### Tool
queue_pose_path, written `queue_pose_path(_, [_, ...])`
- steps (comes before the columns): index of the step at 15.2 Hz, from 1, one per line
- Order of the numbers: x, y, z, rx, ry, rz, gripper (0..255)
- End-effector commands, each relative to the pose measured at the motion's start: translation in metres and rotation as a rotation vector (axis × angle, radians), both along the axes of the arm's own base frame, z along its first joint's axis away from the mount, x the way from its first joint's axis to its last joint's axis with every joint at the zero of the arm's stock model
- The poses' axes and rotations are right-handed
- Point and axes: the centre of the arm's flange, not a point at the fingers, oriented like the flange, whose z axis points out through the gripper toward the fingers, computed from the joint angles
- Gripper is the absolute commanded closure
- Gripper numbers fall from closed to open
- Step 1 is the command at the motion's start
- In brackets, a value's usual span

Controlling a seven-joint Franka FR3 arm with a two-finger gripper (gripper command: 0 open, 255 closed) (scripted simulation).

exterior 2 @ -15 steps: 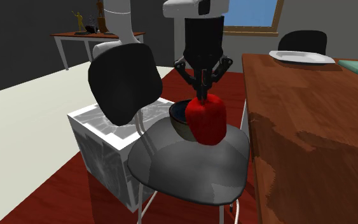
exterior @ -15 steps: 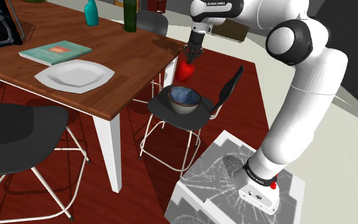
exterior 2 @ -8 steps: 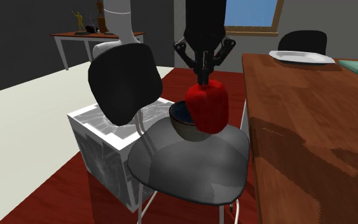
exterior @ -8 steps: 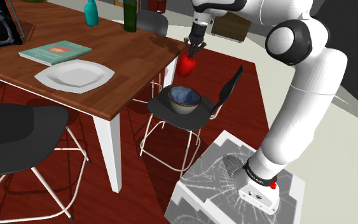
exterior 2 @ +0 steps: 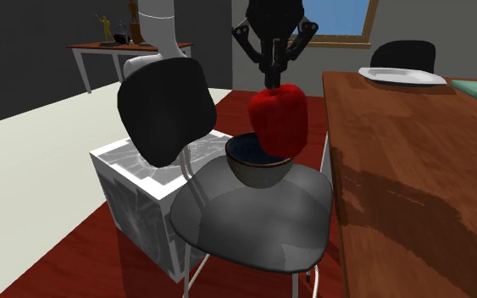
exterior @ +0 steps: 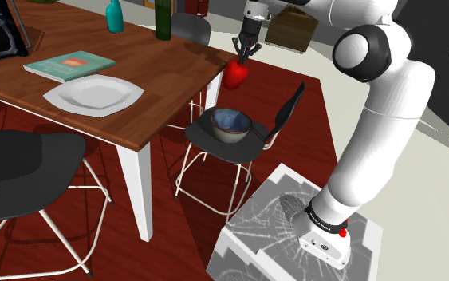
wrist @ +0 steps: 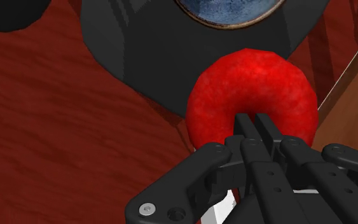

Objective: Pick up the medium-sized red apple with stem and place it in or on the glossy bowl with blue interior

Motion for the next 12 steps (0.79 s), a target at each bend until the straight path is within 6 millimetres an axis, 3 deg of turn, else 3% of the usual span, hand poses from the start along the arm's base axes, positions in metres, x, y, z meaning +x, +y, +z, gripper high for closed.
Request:
queue_pose_path(1, [-0.012, 0.013, 0.010, 0.000, 0.000, 0.000, 255])
queue_pose_path(12, [-0.092, 0.116, 0.075, 0.000, 0.000, 0.000, 255])
